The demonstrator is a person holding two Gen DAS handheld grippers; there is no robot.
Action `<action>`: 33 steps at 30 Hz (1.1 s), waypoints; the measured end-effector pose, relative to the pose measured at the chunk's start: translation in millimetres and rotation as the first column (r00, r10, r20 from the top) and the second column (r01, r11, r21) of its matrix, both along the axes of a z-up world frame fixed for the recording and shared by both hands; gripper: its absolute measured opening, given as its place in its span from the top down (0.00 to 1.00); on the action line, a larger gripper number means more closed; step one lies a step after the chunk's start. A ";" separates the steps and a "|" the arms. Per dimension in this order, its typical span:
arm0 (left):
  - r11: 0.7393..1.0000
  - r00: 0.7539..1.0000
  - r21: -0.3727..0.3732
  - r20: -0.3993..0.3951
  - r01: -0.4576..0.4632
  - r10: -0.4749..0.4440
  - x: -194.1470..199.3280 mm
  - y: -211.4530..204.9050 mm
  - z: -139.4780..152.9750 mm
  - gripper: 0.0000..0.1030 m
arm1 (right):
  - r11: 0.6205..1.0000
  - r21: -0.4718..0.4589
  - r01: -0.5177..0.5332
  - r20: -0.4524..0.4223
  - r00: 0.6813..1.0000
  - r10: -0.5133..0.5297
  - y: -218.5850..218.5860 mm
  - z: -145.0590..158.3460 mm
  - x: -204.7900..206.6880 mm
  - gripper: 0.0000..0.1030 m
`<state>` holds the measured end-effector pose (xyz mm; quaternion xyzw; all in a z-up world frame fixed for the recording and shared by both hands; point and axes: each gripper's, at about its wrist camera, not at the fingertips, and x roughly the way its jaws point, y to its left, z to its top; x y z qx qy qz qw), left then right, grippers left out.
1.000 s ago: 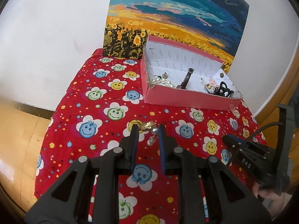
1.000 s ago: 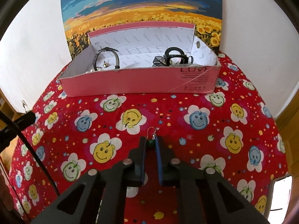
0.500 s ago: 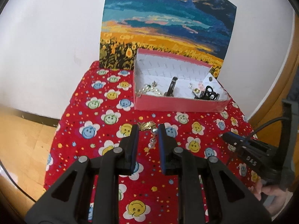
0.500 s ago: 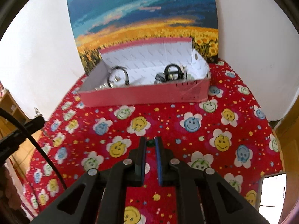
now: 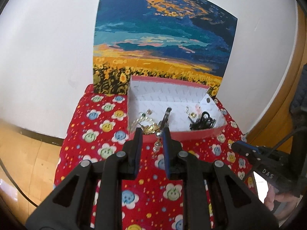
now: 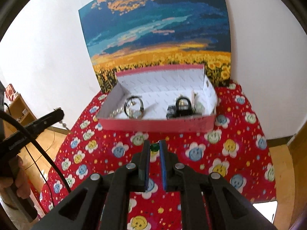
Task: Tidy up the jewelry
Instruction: 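Carry both held earrings into the pink box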
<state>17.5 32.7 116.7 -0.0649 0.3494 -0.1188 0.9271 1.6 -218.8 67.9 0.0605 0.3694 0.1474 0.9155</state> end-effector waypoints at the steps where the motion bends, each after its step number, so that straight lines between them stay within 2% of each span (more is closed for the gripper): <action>1: 1.000 1.000 -0.001 -0.001 0.006 -0.006 4.2 -2.5 0.4 0.88 | 1.000 0.003 -0.006 0.005 1.000 0.006 -1.3 3.6 3.4 0.89; 7: 1.000 1.000 0.014 -0.014 0.026 -0.025 35.4 -15.1 -2.8 0.88 | 1.000 -0.025 0.001 0.032 0.999 -0.001 -10.3 22.6 35.5 0.89; 15: 0.999 0.999 0.016 -0.029 0.040 -0.040 86.7 -31.4 -8.6 0.88 | 0.999 -0.051 0.016 0.032 0.999 -0.015 -16.4 27.9 87.0 0.89; 25: 0.999 0.996 0.005 -0.085 0.033 -0.033 146.7 -48.6 -33.3 0.88 | 0.999 -0.046 0.020 0.000 1.000 -0.020 -15.4 8.2 145.2 0.89; 30: 1.000 0.992 -0.022 -0.128 0.017 -0.019 169.8 -50.5 -57.2 0.89 | 0.998 -0.061 0.019 -0.013 1.000 -0.019 -9.4 -2.3 169.1 0.89; 33: 0.999 0.985 -0.003 -0.171 0.034 -0.034 178.5 -53.1 -72.9 0.89 | 0.997 -0.072 0.025 -0.024 0.999 -0.027 -8.4 -10.8 182.3 0.89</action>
